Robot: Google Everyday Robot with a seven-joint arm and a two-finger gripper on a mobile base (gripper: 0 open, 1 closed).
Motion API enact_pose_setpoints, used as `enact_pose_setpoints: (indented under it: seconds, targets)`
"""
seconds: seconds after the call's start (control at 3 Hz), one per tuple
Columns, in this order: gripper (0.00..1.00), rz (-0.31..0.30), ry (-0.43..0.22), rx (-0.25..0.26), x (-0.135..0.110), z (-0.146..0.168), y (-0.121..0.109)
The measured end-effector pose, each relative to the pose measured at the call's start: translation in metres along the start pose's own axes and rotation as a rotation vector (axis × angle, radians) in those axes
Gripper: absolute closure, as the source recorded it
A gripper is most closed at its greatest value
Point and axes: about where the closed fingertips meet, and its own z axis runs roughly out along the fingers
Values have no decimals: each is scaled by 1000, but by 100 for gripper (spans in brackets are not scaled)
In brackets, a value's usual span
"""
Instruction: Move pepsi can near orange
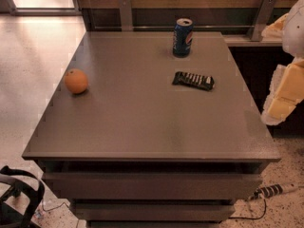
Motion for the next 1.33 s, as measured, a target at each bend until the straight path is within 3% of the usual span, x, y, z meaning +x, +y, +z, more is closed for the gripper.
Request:
enact_pose_setpoints:
  seconds: [0.67, 1.33]
  targets:
    - [0, 18, -16, 10, 2, 0, -8]
    - [0, 231, -183, 78, 30, 24, -65]
